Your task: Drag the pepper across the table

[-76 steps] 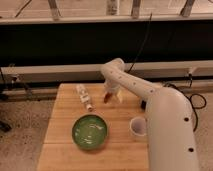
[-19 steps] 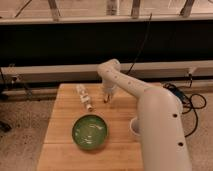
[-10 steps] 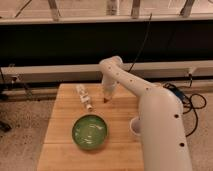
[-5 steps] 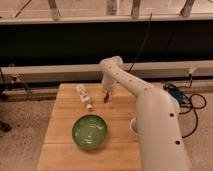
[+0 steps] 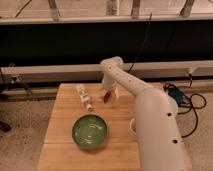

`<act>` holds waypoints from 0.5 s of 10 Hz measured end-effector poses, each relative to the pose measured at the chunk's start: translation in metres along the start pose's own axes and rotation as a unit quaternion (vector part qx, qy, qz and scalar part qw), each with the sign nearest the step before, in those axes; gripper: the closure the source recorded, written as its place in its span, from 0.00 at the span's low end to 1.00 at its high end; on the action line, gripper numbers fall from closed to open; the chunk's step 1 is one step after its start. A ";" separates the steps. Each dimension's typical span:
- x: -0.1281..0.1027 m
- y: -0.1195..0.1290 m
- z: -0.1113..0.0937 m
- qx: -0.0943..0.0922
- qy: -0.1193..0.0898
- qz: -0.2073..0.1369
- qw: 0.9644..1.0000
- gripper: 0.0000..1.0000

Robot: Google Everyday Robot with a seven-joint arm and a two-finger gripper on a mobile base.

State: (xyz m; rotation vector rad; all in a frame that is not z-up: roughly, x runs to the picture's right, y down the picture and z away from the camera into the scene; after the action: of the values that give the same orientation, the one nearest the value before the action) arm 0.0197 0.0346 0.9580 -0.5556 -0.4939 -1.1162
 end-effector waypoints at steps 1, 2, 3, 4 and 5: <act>0.000 -0.001 0.002 -0.002 0.001 0.001 1.000 0.20; 0.001 -0.001 0.005 -0.004 0.002 0.003 1.000 0.20; 0.001 -0.001 0.007 -0.006 0.004 0.004 1.000 0.20; 0.003 -0.002 0.007 -0.007 0.008 0.007 1.000 0.20; 0.005 -0.001 0.007 -0.012 0.015 0.010 1.000 0.21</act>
State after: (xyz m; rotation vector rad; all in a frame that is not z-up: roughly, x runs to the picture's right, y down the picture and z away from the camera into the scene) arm 0.0197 0.0352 0.9669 -0.5622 -0.4485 -1.1107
